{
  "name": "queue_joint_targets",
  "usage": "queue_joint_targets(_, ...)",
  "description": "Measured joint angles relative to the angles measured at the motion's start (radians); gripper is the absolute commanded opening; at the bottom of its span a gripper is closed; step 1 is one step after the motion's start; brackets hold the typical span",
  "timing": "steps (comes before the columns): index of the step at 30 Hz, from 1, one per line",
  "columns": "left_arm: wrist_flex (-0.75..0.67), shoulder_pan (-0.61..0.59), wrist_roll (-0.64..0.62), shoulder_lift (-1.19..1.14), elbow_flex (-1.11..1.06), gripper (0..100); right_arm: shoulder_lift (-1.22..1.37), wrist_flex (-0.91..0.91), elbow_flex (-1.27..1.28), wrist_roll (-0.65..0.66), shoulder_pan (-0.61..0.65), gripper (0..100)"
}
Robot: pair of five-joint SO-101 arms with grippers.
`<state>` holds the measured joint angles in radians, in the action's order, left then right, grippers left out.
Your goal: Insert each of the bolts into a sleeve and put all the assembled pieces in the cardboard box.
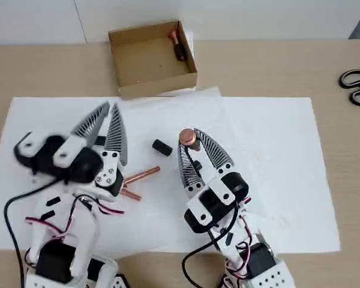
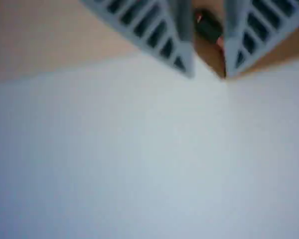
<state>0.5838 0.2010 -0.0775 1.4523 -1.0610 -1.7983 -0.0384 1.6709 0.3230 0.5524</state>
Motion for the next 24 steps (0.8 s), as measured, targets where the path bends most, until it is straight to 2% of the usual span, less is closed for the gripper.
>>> queue_joint_targets(8,0.029,-0.143,-0.002,-0.008,-0.121,1,0.002,-0.002,-0.081,0.0,-0.132,0.3)
queue_joint_targets(13,0.051,-0.186,-0.037,-0.008,-0.124,1,0.121,-0.169,-0.288,-0.006,-0.193,0.3)
queue_joint_targets(20,0.149,-0.201,-0.269,-0.008,-0.124,1,0.563,-0.436,-0.775,-0.074,-0.27,0.3)
queue_joint_targets(24,0.15,-0.209,-0.301,-0.008,-0.124,1,0.878,-0.502,-0.968,-0.077,-0.25,0.3)
